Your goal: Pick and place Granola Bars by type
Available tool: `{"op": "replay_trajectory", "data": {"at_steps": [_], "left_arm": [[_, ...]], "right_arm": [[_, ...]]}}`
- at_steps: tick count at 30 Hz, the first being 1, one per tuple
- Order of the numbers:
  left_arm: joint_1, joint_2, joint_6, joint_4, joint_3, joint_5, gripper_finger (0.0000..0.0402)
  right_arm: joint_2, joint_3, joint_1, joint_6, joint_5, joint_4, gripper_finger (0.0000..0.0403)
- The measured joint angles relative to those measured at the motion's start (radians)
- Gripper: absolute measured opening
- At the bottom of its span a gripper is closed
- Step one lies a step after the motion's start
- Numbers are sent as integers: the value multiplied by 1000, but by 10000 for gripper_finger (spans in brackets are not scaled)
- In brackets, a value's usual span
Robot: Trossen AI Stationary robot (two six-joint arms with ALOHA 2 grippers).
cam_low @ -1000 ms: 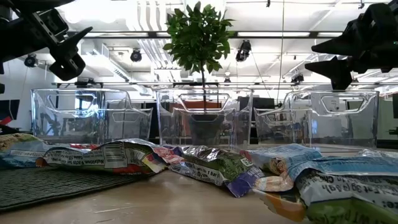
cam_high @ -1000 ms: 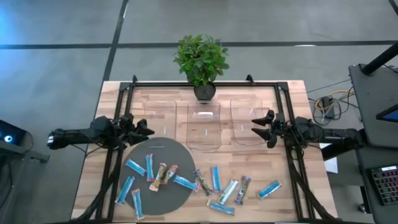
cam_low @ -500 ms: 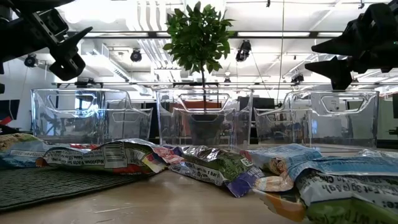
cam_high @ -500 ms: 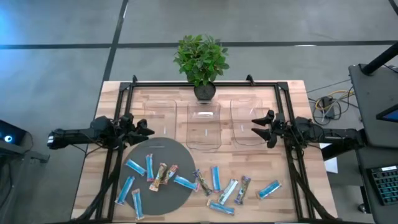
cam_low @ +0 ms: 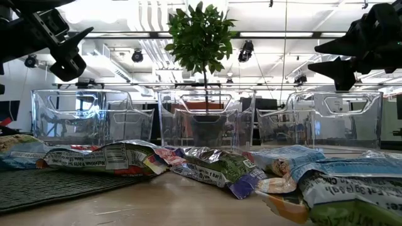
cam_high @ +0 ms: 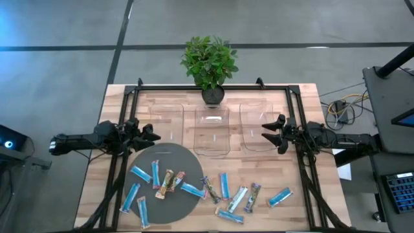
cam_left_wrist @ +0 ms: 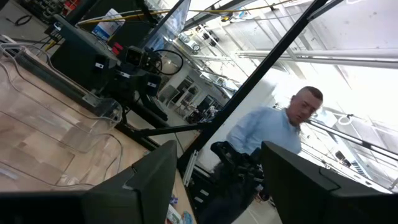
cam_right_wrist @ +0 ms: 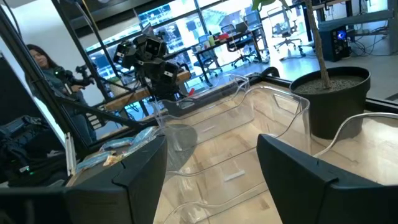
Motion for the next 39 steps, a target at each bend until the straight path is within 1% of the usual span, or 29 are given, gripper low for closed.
{"op": "replay_trajectory", "data": {"at_steps": [13,16,18,20,24,28,30,34,36,39], "left_arm": [[0,0,0,0,0,0,216],[0,0,0,0,0,0,216],[0,0,0,0,0,0,216],[0,1,0,0,0,0,216],[0,1,0,0,0,0,216],[1,1,0,0,0,0,216],[1,1,0,0,0,0,216],[1,1,0,0,0,0,216],[1,1,0,0,0,0,216],[1,1,0,0,0,0,216]], "right_arm": [[0,0,0,0,2,1,238],[8,1,0,14,98,40,238],[6,1,-1,30,123,46,238],[8,0,0,99,131,58,238],[6,0,-1,312,138,59,238],[8,0,-1,445,205,64,238],[7,0,-1,522,210,76,238],[8,0,0,827,223,72,238],[21,0,-1,890,264,74,238],[44,0,0,917,269,102,238]]}}
